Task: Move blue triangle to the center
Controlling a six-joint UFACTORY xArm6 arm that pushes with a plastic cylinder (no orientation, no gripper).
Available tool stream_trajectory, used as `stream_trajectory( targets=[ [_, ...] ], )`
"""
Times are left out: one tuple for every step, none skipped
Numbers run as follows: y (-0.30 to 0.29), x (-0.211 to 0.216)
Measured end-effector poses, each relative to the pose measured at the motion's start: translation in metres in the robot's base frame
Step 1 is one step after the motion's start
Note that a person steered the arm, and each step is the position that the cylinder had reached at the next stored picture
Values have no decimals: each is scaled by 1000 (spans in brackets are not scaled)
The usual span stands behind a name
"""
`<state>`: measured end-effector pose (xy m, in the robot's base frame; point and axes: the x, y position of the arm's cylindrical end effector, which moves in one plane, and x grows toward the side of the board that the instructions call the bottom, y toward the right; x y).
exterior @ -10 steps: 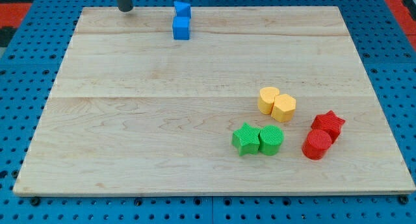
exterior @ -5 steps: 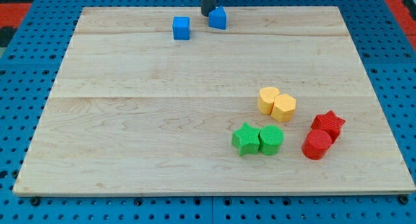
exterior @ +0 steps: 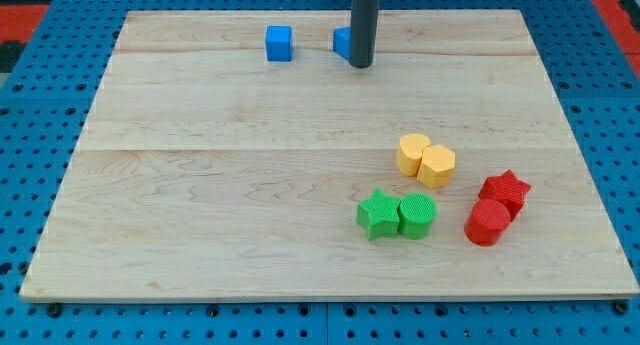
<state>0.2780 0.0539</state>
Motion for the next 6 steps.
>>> stream_trajectory(
  targets=[
    [18, -33],
    [13, -51],
    [-12, -48],
    [-42, -35],
    [-58, -14],
    [-48, 8]
  ],
)
